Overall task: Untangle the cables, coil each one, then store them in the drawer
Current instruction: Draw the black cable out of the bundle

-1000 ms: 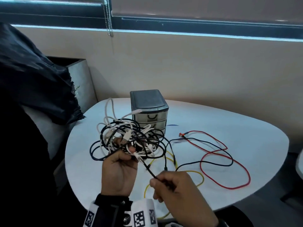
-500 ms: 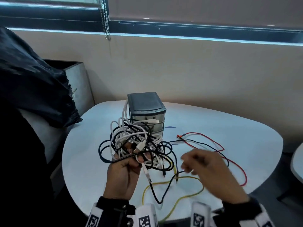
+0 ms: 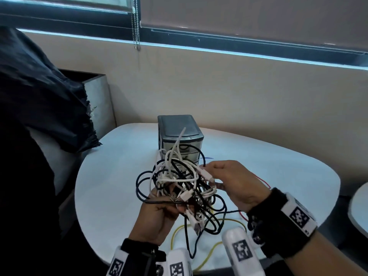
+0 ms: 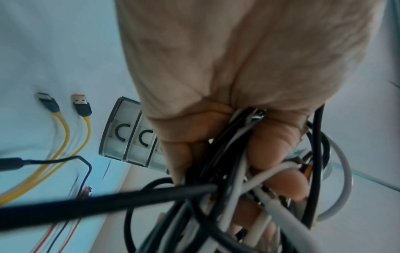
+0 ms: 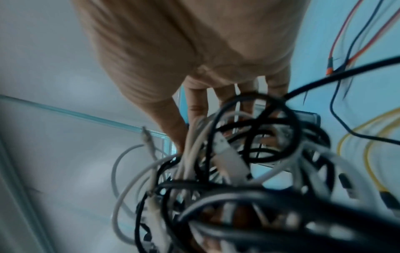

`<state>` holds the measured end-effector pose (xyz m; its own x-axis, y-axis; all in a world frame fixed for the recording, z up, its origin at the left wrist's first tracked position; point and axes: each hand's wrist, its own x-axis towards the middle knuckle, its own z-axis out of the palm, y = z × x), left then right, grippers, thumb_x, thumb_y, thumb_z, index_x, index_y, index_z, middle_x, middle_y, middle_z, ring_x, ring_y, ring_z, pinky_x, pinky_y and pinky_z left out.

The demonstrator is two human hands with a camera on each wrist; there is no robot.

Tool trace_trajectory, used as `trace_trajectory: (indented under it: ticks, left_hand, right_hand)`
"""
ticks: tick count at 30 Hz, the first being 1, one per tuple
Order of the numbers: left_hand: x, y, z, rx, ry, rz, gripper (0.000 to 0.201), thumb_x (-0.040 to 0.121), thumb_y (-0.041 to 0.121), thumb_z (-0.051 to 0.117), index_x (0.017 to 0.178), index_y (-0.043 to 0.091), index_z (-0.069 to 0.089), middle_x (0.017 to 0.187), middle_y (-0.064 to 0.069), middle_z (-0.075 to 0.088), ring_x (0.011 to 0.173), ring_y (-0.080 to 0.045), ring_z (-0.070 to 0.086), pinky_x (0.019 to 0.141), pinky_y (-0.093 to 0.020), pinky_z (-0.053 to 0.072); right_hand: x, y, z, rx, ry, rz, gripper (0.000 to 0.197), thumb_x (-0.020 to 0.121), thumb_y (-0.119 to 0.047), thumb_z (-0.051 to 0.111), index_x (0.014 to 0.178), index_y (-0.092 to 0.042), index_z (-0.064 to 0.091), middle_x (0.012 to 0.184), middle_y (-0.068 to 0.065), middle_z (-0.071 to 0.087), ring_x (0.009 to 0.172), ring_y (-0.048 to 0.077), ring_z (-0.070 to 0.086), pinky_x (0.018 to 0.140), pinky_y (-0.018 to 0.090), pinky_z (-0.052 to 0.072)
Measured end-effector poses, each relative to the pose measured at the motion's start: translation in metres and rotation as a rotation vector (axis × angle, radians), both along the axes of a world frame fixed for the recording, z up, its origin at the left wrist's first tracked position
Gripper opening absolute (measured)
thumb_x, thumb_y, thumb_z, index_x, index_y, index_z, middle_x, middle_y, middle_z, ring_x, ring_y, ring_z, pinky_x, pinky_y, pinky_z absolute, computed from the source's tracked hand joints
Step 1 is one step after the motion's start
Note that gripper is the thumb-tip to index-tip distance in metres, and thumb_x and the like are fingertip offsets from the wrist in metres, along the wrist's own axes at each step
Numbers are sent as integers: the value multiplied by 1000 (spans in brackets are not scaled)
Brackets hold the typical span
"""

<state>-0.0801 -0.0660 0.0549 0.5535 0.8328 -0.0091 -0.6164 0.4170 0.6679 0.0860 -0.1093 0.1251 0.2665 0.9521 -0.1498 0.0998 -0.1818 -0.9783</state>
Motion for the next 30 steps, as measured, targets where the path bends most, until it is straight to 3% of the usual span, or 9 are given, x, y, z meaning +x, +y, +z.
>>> trace_trajectory:
  ticks: [4,7,10,13,15,17,23,27,30]
  left_hand:
    - [0,-7,6,35,60,-35,24,44,-13,45,46,4,61,49,-11,53,42,-19,54,47,-24,49]
    - [-2,-4,-7,43,142,-58,28,45,-18,43,66,-5,57,56,-16,51,46,-25,56,67,-35,49]
    - [2,-4,-9,40,167,-28,29,51,-14,49,72,0,64,68,-18,58,62,-29,62,66,-36,49]
    - [4,-6,0,50,78,10,40,61,-19,47,68,11,71,67,-12,58,61,-24,59,52,-27,51]
    - [2,-5,0,-15,14,37,53,72,-29,32,76,7,71,69,-11,58,59,-23,60,46,-26,50]
    - [-1,-4,-3,-57,-2,47,50,66,-30,28,85,1,63,72,-14,56,61,-25,60,45,-27,50]
    - [-6,-4,-10,-49,1,26,46,66,-27,34,88,-3,67,73,-20,55,54,-25,61,45,-29,51]
    - [-10,-3,-9,-19,19,15,43,52,-17,48,76,7,74,68,-16,58,53,-24,59,48,-29,51]
    - [-13,-6,-5,-51,-13,1,42,52,-24,43,75,-1,70,60,-17,59,44,-24,57,42,-27,48]
  right_hand:
    - [20,16,30,11,-351,-32,15,81,-18,77,67,-12,75,89,15,74,74,13,55,73,29,42]
    - [49,28,73,227,-680,-197,15,82,-24,77,68,-25,72,64,-10,67,61,2,55,68,24,42]
    - [54,30,99,502,-872,-259,7,84,-32,75,82,-26,73,83,-14,68,78,1,62,69,15,45]
    - [50,33,76,214,-569,-209,27,87,-42,69,93,-16,73,89,-3,73,77,11,66,69,25,53]
    - [43,27,50,-74,-371,-133,41,87,-52,63,94,-13,72,94,2,75,80,15,68,68,32,54]
    - [33,18,26,-210,-343,11,43,88,-53,62,93,-12,75,92,0,76,82,15,68,69,30,52]
    - [5,12,-11,-198,-215,133,30,91,-36,63,71,-17,75,69,-6,65,74,14,57,71,30,49]
    - [7,17,-6,-136,-130,129,21,89,-8,63,72,-15,73,80,-4,71,78,9,58,71,26,44]
    - [11,23,17,-69,-144,97,18,87,-8,68,70,-13,70,77,2,68,74,12,59,68,26,45]
